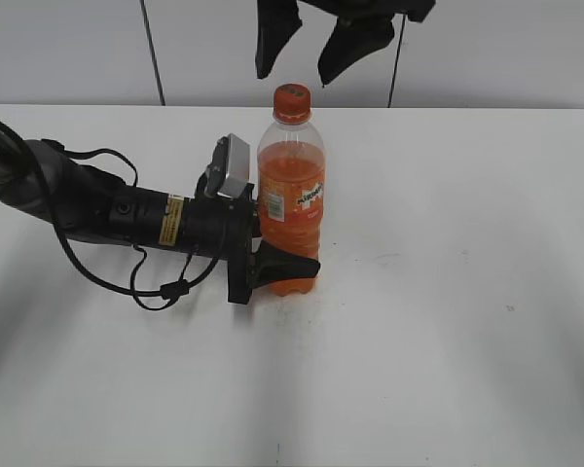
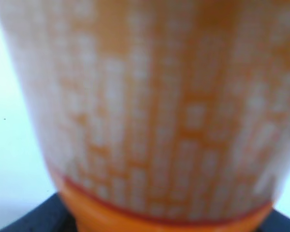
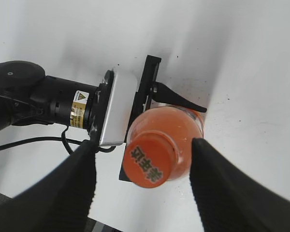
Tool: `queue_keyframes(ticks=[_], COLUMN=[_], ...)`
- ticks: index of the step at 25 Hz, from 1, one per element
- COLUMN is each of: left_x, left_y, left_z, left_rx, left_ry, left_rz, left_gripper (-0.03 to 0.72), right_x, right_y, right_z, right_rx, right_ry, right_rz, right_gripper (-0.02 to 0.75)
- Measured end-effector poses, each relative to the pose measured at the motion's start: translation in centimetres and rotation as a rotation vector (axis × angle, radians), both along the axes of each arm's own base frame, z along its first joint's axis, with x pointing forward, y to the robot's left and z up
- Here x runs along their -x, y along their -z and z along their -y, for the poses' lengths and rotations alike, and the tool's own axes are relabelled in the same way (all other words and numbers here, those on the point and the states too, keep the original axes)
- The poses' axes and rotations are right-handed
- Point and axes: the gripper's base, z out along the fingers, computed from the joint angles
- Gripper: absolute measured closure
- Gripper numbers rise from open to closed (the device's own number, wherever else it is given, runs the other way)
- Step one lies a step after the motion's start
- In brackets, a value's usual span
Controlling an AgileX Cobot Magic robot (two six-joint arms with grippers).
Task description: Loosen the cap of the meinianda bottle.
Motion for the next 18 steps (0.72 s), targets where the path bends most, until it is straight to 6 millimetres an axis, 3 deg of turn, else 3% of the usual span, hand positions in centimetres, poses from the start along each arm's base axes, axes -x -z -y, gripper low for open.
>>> queue_keyframes(ticks=[7, 18], left_x=[0.0, 0.0], left_y=[0.0, 0.0], left_z=[0.0, 0.0], left_rx=[0.000, 0.000], left_ry=[0.000, 0.000], left_rz=[-0.001, 0.000], left_gripper=[0.288, 0.288], right_x=[-0.5, -0.6], right_y=[1.5, 1.5], right_z=[-0.5, -0.4], right_rx=[0.016, 0.022], right_ry=[0.002, 0.003], right_rz=[-0.031, -0.027], right_gripper=[0.280, 0.290])
